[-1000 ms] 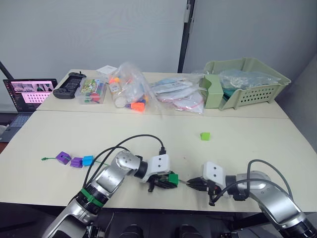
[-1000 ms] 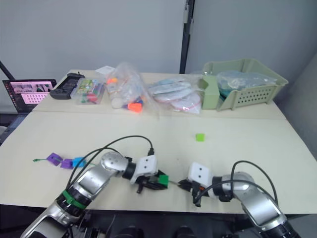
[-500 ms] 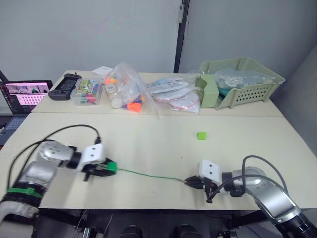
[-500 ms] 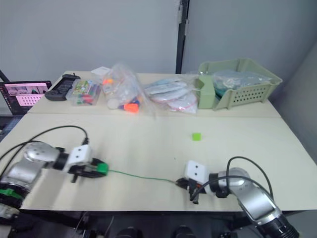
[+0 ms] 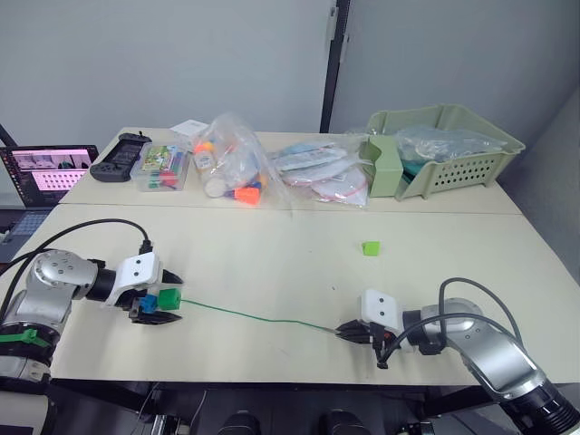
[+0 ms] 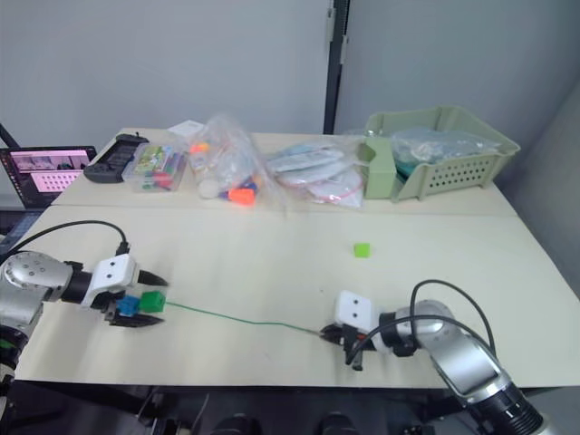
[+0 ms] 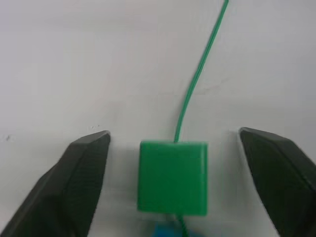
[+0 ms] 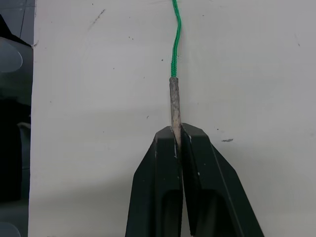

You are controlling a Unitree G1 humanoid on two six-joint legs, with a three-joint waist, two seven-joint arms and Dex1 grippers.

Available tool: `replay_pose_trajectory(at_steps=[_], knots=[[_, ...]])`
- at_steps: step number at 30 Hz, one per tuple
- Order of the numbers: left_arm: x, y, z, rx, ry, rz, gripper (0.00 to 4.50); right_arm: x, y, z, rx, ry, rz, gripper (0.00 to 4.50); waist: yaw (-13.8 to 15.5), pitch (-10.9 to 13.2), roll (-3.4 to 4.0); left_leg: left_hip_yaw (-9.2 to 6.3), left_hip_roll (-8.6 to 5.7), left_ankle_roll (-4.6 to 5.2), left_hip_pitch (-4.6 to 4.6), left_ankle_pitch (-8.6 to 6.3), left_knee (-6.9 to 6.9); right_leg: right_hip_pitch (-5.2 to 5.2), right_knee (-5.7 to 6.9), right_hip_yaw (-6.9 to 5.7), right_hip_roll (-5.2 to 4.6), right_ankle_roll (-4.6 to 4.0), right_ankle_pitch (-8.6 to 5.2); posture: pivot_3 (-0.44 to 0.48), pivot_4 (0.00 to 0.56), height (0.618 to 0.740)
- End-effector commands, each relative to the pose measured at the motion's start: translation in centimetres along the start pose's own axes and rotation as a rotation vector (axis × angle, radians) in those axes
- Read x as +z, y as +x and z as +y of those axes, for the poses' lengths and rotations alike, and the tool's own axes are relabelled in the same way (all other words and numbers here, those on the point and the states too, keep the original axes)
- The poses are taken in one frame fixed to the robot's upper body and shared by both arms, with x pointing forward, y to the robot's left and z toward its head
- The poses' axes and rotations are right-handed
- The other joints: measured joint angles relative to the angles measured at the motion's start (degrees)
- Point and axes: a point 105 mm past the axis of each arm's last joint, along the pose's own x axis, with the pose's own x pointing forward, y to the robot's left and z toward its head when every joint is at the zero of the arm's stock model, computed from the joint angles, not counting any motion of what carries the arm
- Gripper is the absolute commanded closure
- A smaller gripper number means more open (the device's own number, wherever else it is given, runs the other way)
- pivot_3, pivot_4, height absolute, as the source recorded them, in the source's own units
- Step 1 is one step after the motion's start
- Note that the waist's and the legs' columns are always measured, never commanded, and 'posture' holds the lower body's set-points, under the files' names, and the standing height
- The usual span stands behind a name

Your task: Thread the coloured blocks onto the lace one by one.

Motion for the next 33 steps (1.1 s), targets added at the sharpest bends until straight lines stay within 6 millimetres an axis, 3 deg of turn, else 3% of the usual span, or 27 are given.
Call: replay_pose_trajectory(at_steps=[1,5,6,9,15,21,24,33], knots=[[5.2,0.9,-0.5,-0.045,0.04,-0.138,0.04,0.5,0.3,0.1,0.009,-0.012,0.005,4.5,0.01,0.0,0.0,0.0,0.0,0.0,0.01,0.0,0.0,0.01,0.0,0.0,0.0,0.0,0.0,0.0,0.15,0.74],[10.3,5.1,-3.3,-0.136,0.024,-0.304,0.04,0.9,0.7,0.0,-0.001,-0.015,0.007,4.5,0.03,0.0,0.0,-0.04,0.01,0.0,0.02,0.0,0.0,0.04,0.01,0.01,-0.07,0.04,-0.01,0.0,0.15,0.74],[11.0,5.7,-3.8,-0.149,0.019,-0.321,0.04,1.0,0.7,-0.1,-0.003,-0.015,0.008,4.5,0.03,0.0,0.0,-0.07,-0.01,0.0,0.01,0.0,0.02,0.05,0.01,0.01,-0.07,0.04,-0.01,0.0,0.15,0.74],[12.9,10.5,-5.5,-0.176,0.054,-0.362,0.04,1.1,0.9,-0.2,-0.009,-0.017,0.023,4.5,0.11,0.0,-0.01,-0.09,-0.08,0.0,0.01,0.0,0.03,0.05,0.03,0.01,-0.05,0.04,-0.01,0.0,0.15,0.74],[13.4,15.4,-6.0,-0.179,0.112,-0.3,0.04,1.4,1.0,-0.3,-0.019,-0.024,0.044,4.5,0.02,0.0,0.0,-0.1,-0.05,0.0,0.04,0.0,0.05,0.04,0.06,0.04,0.07,0.01,0.01,0.0,0.15,0.74],[13.3,16.3,-6.0,-0.182,0.135,-0.283,0.04,1.6,1.1,-0.2,-0.027,-0.019,0.044,4.5,0.09,0.0,0.0,-0.1,-0.07,0.0,0.01,0.0,0.05,0.04,0.01,0.05,0.05,0.01,0.01,0.0,0.15,0.74],[13.4,16.7,-6.0,-0.174,0.124,-0.294,0.81,1.6,1.1,-0.1,-0.031,-0.015,0.044,4.5,0.22,0.0,0.0,-0.1,-0.09,0.0,0.01,0.0,0.05,0.05,0.01,0.04,0.02,0.01,0.01,0.0,0.15,0.74],[13.5,16.8,-6.0,-0.173,0.099,-0.312,3.89,1.5,1.0,0.0,-0.033,-0.01,0.047,4.5,0.22,0.0,0.0,-0.11,-0.1,0.0,0.01,0.0,0.06,0.06,0.01,0.04,0.01,0.02,0.01,0.0,0.15,0.74]])
